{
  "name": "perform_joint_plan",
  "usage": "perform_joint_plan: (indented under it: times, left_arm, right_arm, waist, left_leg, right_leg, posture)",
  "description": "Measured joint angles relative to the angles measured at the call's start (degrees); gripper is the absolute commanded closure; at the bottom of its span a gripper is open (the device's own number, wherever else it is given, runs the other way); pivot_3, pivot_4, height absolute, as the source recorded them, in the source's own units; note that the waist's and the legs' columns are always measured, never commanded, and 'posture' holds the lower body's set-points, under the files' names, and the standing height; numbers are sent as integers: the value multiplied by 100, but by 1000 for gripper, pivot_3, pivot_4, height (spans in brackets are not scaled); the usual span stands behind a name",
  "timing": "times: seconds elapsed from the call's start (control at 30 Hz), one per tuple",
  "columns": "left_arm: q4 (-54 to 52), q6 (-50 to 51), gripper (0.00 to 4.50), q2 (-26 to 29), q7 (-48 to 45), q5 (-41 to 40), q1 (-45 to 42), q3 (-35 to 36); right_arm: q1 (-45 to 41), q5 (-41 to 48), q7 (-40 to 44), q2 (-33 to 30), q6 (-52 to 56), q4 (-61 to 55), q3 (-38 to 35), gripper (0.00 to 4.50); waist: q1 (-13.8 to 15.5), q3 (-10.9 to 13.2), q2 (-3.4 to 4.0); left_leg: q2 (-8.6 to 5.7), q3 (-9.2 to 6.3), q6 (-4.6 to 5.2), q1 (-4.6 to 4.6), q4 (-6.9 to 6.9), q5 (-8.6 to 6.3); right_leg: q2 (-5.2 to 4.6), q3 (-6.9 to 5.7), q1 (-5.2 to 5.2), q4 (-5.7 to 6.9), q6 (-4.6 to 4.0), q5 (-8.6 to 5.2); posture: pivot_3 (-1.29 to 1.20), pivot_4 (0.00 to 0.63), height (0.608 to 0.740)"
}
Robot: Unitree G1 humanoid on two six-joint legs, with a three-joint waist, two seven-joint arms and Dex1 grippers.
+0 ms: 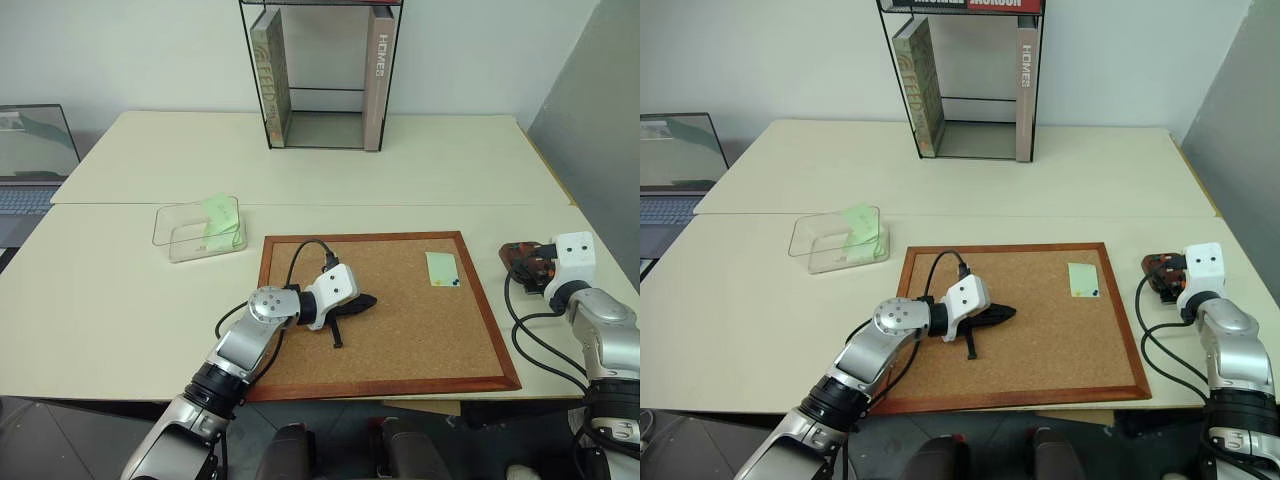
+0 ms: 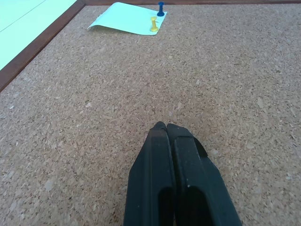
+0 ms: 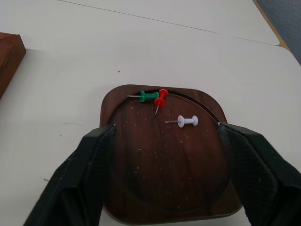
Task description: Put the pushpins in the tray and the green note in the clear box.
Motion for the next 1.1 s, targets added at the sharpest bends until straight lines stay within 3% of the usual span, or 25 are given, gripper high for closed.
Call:
perform_joint_plan:
  times: [0.13, 0.4, 0.73, 1.1]
  left_arm:
    - [2, -14, 4500, 7, -3, 3, 4, 0]
    - [0, -21, 4500, 14, -17, 5, 4, -17]
    - [9, -21, 4500, 12, -48, 10, -1, -16]
    - [9, -20, 4500, 13, -49, 10, -3, -16]
  right_arm:
    - [40, 253, 148, 136, -257, -177, -178, 57]
    - [955, 1349, 1389, 341, 19, -1630, 102, 57]
    - [1168, 1161, 1570, 318, 114, -1988, 737, 57]
    - [1162, 892, 1519, 331, -46, -1795, 869, 2117]
  waist:
    - [-2, 0, 0]
    - [10, -1, 1]
    - [12, -2, 0]
    - [13, -1, 0]
  left_leg:
    - [1, 0, 0, 0, -1, 0]
    - [3, -5, 0, -1, -1, 0]
    - [1, -7, 0, 1, 0, 0]
    - [2, -8, 0, 1, 0, 0]
  right_leg:
    - [1, 0, 0, 0, 0, 0]
    - [3, -3, 2, -3, 0, 0]
    - [4, -6, 2, -3, 1, 0]
    - [4, -7, 2, -3, 1, 0]
  posture:
    - [0, 150, 740]
    - [0, 150, 740]
    - [0, 150, 740]
    - [0, 150, 740]
